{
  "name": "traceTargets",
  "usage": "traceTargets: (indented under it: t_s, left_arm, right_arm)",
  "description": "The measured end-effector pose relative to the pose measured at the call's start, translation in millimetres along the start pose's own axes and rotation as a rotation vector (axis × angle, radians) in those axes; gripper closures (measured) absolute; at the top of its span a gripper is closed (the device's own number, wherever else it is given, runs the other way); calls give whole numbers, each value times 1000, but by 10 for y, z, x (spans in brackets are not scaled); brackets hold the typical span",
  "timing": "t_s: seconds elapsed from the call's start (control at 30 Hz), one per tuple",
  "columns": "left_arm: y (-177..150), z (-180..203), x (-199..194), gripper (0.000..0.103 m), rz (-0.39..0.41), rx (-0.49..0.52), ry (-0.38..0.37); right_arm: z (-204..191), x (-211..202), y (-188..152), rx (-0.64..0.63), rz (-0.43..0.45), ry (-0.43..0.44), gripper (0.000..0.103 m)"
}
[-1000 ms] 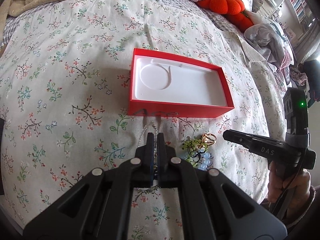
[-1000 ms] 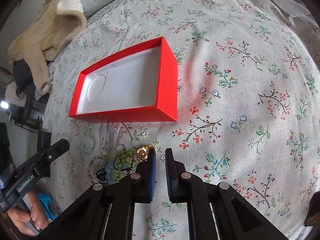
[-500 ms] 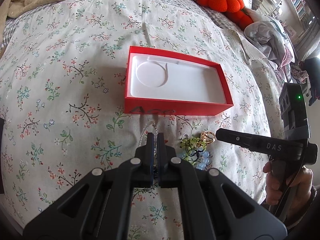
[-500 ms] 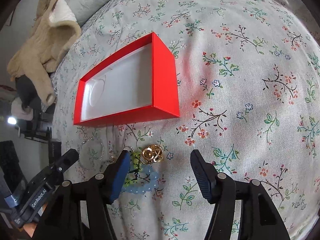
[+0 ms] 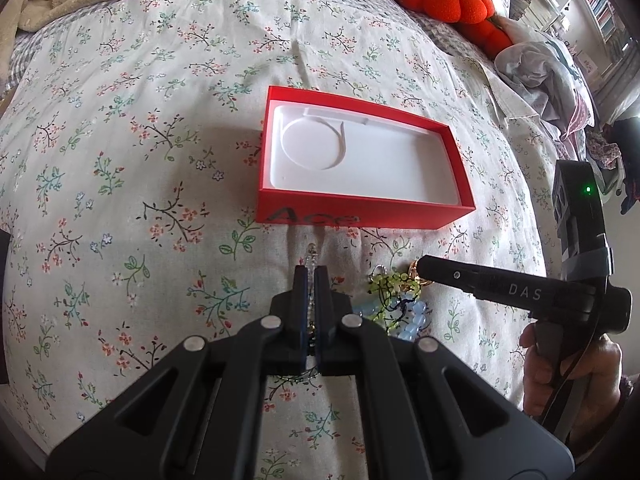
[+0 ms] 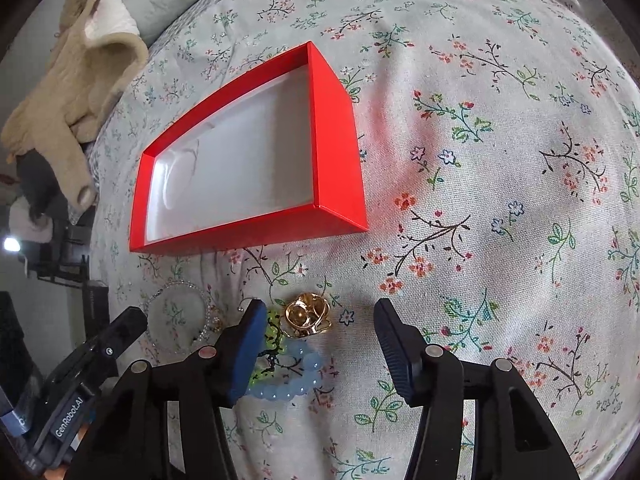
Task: Organize jewelry
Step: 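Lift the pearl bracelet with the left tool while the right tool grasps the gold ring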
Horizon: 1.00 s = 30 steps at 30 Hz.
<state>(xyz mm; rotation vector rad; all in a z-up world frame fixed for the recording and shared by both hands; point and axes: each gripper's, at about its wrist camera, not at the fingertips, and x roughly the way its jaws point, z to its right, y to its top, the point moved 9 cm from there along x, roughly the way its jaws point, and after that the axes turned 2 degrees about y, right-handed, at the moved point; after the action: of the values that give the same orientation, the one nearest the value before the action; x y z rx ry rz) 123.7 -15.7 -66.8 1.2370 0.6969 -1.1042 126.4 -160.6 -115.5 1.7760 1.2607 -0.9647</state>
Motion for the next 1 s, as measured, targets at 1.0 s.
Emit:
traceTargets:
  t_s: [1.0]
  left_arm:
    - [203, 506, -406, 100, 160, 58, -84]
  right_arm:
    - [-163, -594, 244, -23, 164, 90, 80]
